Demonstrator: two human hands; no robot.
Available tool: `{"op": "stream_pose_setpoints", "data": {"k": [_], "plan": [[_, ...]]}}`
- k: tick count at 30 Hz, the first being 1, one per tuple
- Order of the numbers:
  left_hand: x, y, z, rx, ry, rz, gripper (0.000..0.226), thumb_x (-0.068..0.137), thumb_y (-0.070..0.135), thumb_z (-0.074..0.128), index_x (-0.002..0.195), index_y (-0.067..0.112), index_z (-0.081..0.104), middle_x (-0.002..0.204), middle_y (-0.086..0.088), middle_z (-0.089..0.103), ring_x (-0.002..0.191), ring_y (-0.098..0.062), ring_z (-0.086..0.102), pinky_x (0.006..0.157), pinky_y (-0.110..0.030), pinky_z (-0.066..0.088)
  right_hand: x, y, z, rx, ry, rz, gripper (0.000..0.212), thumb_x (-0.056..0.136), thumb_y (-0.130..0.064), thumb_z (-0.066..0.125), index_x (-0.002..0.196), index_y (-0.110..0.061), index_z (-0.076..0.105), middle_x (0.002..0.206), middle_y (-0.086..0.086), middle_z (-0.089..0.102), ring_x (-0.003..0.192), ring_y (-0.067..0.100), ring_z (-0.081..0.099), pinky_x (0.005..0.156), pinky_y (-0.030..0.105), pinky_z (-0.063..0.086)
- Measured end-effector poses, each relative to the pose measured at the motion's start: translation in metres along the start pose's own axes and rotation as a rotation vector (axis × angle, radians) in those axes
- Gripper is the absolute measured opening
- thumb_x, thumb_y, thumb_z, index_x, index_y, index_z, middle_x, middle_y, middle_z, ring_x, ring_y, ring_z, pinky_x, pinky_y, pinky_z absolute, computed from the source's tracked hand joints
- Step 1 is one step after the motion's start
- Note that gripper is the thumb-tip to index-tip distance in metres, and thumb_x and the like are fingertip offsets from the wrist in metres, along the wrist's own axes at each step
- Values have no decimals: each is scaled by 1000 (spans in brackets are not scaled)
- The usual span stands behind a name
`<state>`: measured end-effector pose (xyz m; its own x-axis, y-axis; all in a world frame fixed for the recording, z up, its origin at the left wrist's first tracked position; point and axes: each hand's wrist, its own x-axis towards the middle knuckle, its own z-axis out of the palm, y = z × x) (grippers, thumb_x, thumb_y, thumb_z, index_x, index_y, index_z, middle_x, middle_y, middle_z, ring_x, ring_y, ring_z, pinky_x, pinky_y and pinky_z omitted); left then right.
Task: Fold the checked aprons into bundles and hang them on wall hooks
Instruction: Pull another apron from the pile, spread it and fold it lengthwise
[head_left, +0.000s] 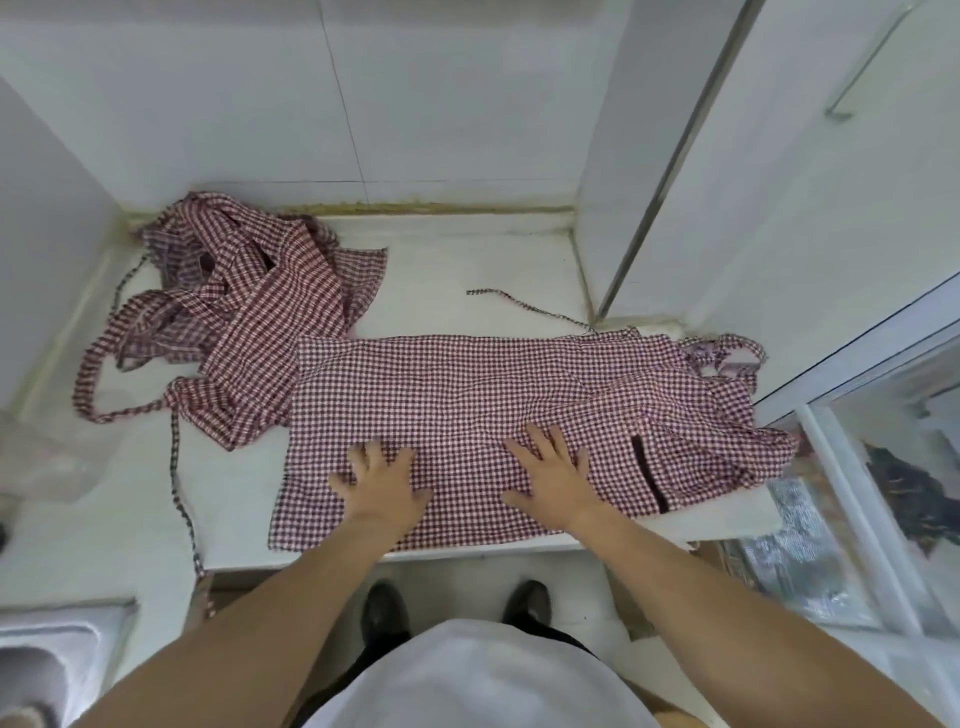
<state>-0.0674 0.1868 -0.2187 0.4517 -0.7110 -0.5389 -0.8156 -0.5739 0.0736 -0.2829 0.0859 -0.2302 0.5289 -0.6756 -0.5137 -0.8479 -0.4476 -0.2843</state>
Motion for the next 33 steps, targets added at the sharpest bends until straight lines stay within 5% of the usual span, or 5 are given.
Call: {"op": "stream_pose_setpoints", "data": {"k": [10, 17, 22, 26, 33], "plan": [[28, -79, -24, -666, 206, -327, 94, 82, 54, 72, 148, 4, 29, 148, -18, 43, 133, -38, 44, 110, -52, 39, -10, 10, -41, -199, -85, 110, 61, 90, -58, 58, 129, -11, 56, 132, 10, 52, 118, 27, 52, 102, 38, 45], [44, -67, -63, -1218, 147, -277, 44, 86, 35, 75, 112, 1, 67, 113, -8, 66, 110, -30, 61, 95, -35, 47, -9, -21, -35, -315, -65, 154, 92, 90, -61, 53, 154, -7, 16, 146, 23, 36, 126, 35, 48, 105, 43, 44], [39, -56, -79, -855, 360, 281, 19, 79, 29, 80, 72, 17, 67, 77, 3, 68, 79, -25, 66, 75, -33, 53, -6, -27, -33, -292, -64, 208, 97, 85, -66, 56, 153, -8, 19, 146, 23, 35, 123, 35, 51, 102, 44, 47], [18, -31, -69, -512, -41, 781, 13, 73, 10, 80, 74, 17, 70, 110, 6, 70, 104, -10, 65, 99, -39, 50, -1, -28, -32, -243, -81, 232, 92, 83, -62, 60, 150, -9, 25, 143, 21, 36, 123, 35, 50, 104, 45, 46], [39, -52, -38, -27, -127, 469, 16, 85, 34, 68, 95, 25, 58, 164, -6, 10, 152, -30, -8, 117, -55, -12, 3, -30, -29, -220, -85, 247, 88, 80, -61, 64, 144, -10, 30, 134, 17, 40, 118, 32, 53, 102, 48, 48]]}}
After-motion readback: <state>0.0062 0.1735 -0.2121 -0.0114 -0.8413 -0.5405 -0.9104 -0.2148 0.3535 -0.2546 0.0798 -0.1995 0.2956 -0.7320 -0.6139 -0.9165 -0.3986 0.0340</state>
